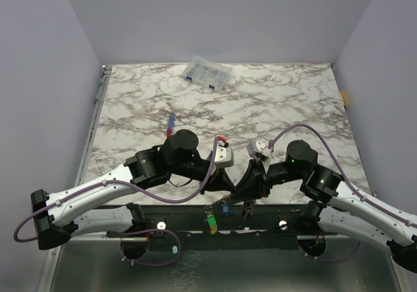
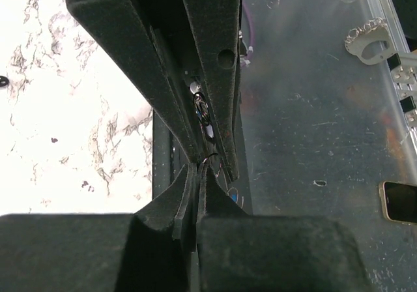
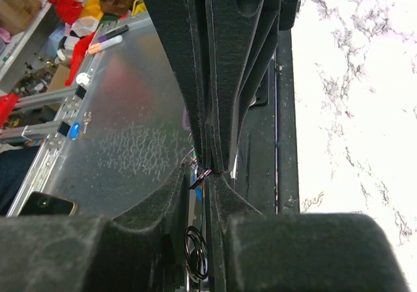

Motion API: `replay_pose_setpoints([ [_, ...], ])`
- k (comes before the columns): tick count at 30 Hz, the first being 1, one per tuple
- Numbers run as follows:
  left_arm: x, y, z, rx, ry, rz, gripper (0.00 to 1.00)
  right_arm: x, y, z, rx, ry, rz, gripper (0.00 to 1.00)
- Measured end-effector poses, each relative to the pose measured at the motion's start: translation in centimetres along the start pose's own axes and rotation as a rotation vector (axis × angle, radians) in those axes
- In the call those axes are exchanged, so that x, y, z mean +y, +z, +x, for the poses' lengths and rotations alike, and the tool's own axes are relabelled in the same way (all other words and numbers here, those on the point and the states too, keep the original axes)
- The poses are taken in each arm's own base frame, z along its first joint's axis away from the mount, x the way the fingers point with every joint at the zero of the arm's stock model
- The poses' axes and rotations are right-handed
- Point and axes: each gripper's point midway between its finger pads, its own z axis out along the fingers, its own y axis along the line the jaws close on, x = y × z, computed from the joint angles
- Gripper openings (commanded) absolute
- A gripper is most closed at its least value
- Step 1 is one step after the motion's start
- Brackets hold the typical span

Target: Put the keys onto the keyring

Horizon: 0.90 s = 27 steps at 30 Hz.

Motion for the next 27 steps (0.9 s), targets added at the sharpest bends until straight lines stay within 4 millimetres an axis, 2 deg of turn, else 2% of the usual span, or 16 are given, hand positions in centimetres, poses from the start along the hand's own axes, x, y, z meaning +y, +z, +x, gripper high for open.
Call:
replay_pose_setpoints([
  [8, 0.3, 0.1, -0.1, -0.016, 0.009, -0.008, 0.00, -0.3, -0.2, -0.2, -0.010, 0.005, 0.035, 0.02],
  [9, 0.4, 0.2, 0.0, -0.016, 0.009, -0.011, 0.00, -0.4, -0.2, -0.2, -0.010, 0.008, 0.039, 0.06],
  [11, 0.6, 0.2, 0.1, -0.018, 0.012, -0.020, 0.00, -0.5, -0.2, -0.1, -0.008, 0.018, 0.050, 0.22],
  [13, 0.8, 0.1, 0.1, -0.024, 0.032, -0.034, 0.00, -0.7, -0.2, 0.0, -0.008, 0.027, 0.062, 0.48],
  [14, 1.0, 0.0, 0.1, -0.029, 0.042, -0.047, 0.00, -0.8, -0.2, -0.1, -0.009, 0.031, 0.066, 0.55],
  [20, 1.8, -1.0, 0.4, -0.045, 0.153, -0.104, 0.00, -0.8, -0.2, -1.3, -0.029, 0.027, 0.085, 0.72],
  [23, 1.7, -1.2, 0.6, -0.042, 0.204, -0.101, 0.00, -0.9, -0.4, -2.8, -0.061, -0.004, 0.110, 0.82],
  [27, 1.9, -1.2, 1.0, -0.031, 0.235, -0.100, 0.00, -0.9, -0.8, -4.3, -0.093, -0.048, 0.142, 0.86],
])
